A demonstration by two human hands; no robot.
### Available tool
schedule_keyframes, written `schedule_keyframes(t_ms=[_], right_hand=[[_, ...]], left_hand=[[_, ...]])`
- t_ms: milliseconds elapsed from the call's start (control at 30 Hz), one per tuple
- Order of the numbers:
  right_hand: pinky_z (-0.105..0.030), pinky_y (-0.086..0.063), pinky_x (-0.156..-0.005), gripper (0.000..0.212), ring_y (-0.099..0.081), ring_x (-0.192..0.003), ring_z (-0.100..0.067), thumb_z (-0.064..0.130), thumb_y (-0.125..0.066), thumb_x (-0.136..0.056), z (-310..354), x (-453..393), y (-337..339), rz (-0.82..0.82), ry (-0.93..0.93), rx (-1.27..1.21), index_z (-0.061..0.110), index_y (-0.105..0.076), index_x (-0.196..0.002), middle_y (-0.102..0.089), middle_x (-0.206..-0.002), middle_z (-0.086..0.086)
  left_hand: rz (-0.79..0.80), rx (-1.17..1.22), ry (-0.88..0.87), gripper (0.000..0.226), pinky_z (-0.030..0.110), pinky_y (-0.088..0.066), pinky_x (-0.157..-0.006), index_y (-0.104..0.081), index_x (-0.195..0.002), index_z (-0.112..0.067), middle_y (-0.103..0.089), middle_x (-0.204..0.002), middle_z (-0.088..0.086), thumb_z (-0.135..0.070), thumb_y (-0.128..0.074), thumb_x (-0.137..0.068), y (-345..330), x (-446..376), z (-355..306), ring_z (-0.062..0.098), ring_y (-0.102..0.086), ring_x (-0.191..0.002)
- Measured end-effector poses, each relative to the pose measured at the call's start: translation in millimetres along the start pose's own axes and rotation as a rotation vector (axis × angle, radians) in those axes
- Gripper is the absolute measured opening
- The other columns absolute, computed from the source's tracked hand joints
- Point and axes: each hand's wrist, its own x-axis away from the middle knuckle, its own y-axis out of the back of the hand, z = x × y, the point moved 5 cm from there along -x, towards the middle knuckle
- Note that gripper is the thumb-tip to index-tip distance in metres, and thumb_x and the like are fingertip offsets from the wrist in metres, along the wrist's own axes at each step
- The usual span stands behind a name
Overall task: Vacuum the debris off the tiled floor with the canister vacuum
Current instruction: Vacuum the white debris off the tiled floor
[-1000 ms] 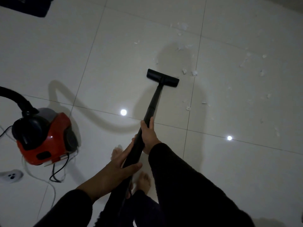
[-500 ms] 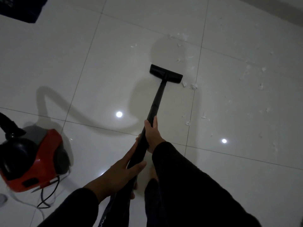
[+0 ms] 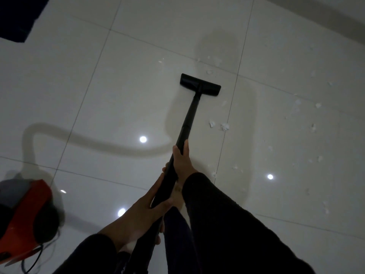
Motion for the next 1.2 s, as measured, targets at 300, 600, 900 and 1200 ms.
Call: schedule_keyframes(t_ms=[300,600,900,1200], right_hand=[[-0.033,-0.053,-0.057,0.064,-0.049,-0.06,-0.018,0.033,-0.043,-0.102,76,-46,25,0.021,-0.026,-0.017,0.05,-0.004,-0.15,-0.047,-0.08,-0.01],[-0.03,-0.053,-0.052,0.065,-0.049,-0.06,-0.018,0.033,-0.042,-0.102,143,-97,21,0.046,-0.011,-0.008,0.051,-0.003,-0.149,-0.047,-0.084,-0.011],[-0.03,-0.052,-0.05,0.07,-0.049,-0.054,-0.017,0.031,-0.042,-0.102,244,-156,2,0.02,0.019,-0.007,0.046,0.006,-0.151,-0.048,-0.077,-0.009],[-0.031,-0.052,-0.051,0.068,-0.049,-0.058,-0.02,0.033,-0.045,-0.101,335,-208,-14,-0.011,-0.012,-0.05,0.05,0.001,-0.149,-0.046,-0.091,-0.012]], left_hand=[[-0.014,0.016,-0.034,0.068,0.026,-0.051,-0.046,-0.012,-0.139,-0.059,-0.061,-0.049,-0.003,-0.026,-0.052,-0.095,-8,-53,-73,0.011,-0.058,-0.043],[0.001,-0.03,-0.095,0.065,0.029,-0.054,-0.048,-0.01,-0.135,-0.062,-0.06,-0.054,0.007,-0.026,-0.048,-0.096,11,-98,-140,0.02,-0.057,-0.043],[0.034,-0.037,-0.115,0.063,0.028,-0.054,-0.05,-0.012,-0.137,-0.058,-0.06,-0.069,0.005,-0.027,-0.049,-0.095,55,-156,-229,0.012,-0.058,-0.046],[0.023,-0.085,-0.115,0.069,0.022,-0.051,-0.053,-0.01,-0.139,-0.061,-0.053,-0.13,0.026,-0.035,-0.054,-0.092,100,-210,-315,0.007,-0.062,-0.05]])
